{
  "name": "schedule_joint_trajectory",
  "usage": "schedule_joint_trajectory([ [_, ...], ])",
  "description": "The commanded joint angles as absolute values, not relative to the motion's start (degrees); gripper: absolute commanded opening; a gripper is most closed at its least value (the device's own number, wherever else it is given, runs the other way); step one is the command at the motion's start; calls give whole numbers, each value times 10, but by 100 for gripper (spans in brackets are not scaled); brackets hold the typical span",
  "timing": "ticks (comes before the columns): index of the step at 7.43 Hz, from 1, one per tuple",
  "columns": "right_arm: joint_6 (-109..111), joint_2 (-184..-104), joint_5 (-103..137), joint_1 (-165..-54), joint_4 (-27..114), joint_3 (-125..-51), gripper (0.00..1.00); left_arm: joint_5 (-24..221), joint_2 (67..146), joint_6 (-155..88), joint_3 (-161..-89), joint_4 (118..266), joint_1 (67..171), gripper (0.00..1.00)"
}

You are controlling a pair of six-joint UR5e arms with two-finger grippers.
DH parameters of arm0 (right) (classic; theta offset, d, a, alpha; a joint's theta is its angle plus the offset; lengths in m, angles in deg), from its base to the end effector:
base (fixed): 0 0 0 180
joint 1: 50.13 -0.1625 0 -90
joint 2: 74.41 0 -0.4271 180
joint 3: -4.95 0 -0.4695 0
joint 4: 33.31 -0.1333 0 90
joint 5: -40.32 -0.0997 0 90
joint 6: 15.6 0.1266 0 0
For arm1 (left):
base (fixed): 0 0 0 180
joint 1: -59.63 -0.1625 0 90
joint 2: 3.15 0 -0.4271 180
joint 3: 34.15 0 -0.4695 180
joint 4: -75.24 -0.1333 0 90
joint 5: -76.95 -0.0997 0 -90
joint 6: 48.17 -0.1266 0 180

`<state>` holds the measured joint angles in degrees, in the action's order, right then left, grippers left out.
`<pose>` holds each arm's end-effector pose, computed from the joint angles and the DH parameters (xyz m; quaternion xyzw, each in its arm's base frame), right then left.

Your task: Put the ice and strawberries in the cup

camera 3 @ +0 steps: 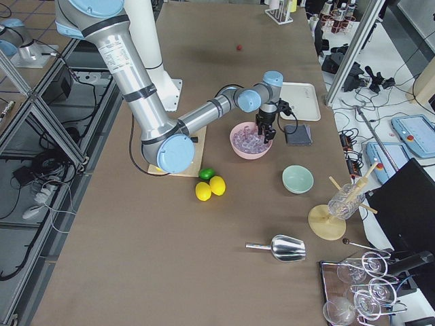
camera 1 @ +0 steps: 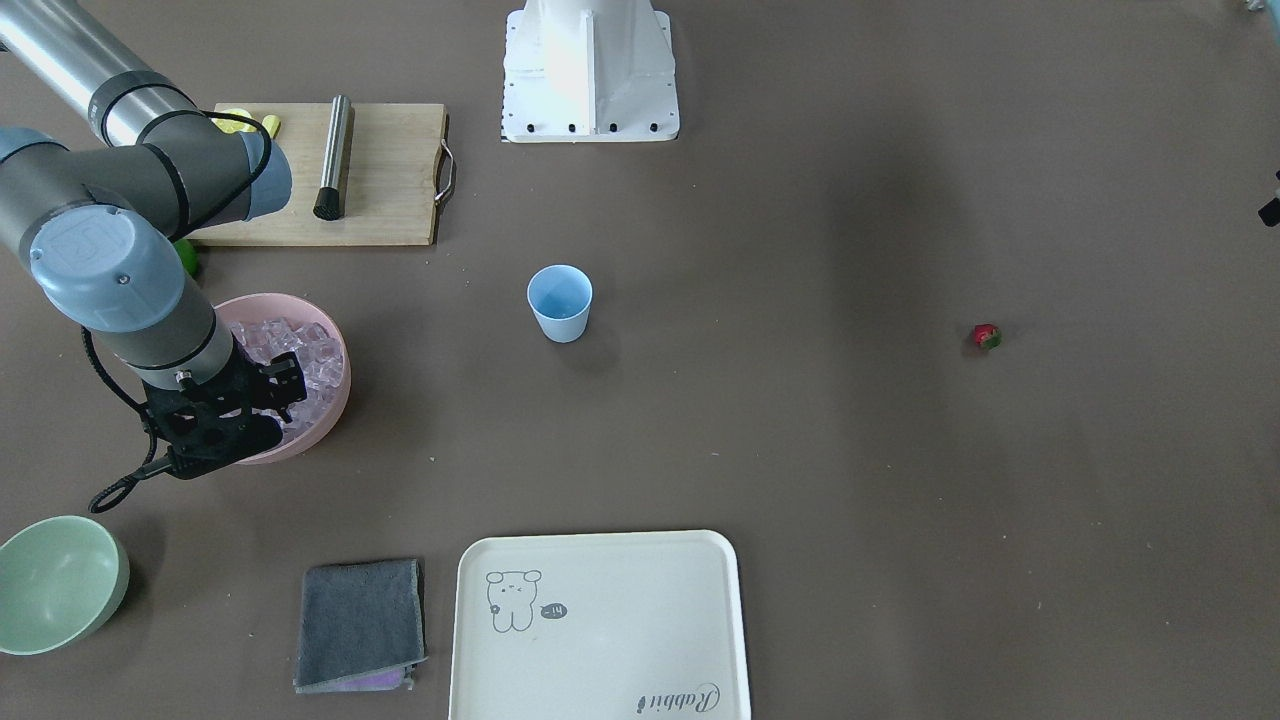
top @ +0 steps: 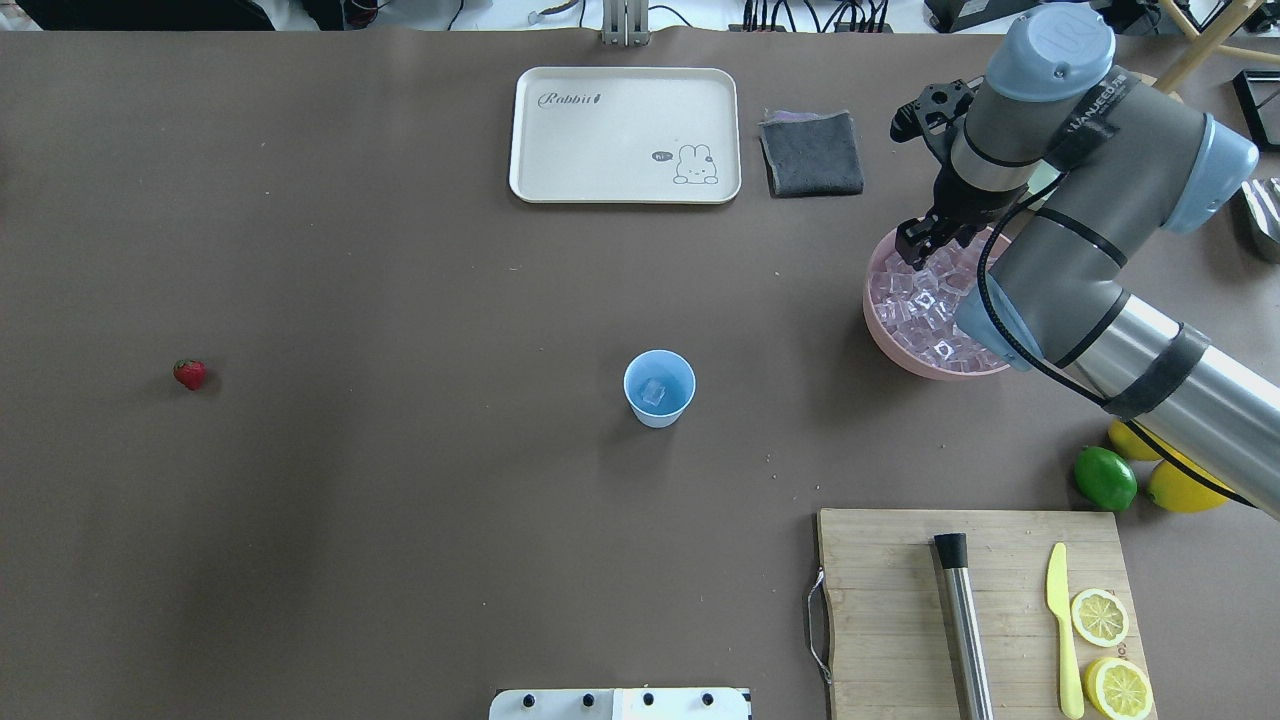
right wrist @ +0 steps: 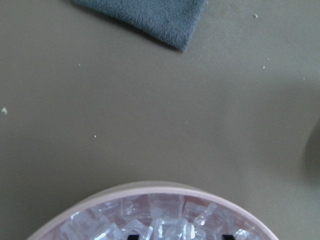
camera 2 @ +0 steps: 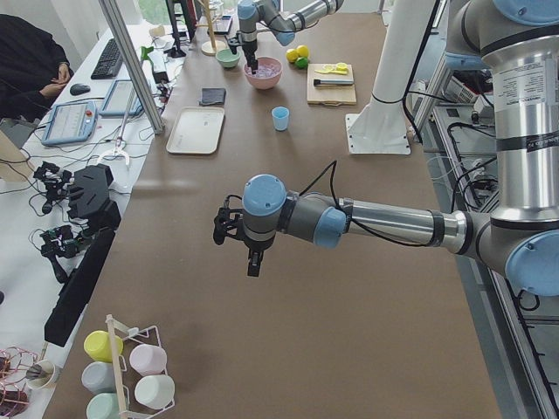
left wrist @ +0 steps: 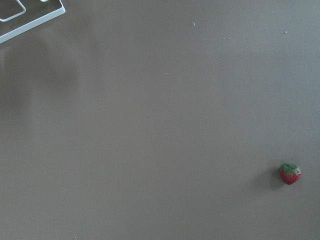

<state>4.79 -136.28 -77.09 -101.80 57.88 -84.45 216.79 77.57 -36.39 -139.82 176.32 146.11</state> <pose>-0.4106 -0.6403 0.3786 0.0798 -0.3096 -0.2008 0.9260 -0.0047 -0.5186 0.5797 0.0811 0.4311 -0.0007 0.8987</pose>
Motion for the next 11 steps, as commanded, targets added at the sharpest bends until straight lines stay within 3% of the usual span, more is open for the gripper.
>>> schedule_joint_trajectory([
  [1,48,-1365,-772,-1018,579,-849,15,2168,774,-364,-1401,1763,1466,98],
  [2,48,-1365,-775,-1018,579,-849,0,2168,774,-365,-1400,1763,1469,98],
  [7,46,-1365,-805,-1037,586,-872,0,2169,774,-365,-1398,1763,1470,98],
  [9,48,-1359,-837,-1058,651,-937,0,2169,774,-365,-1396,1763,1471,98],
  [11,194,-1324,-837,-1017,676,-986,0,2169,774,-365,-1395,1763,1471,98],
])
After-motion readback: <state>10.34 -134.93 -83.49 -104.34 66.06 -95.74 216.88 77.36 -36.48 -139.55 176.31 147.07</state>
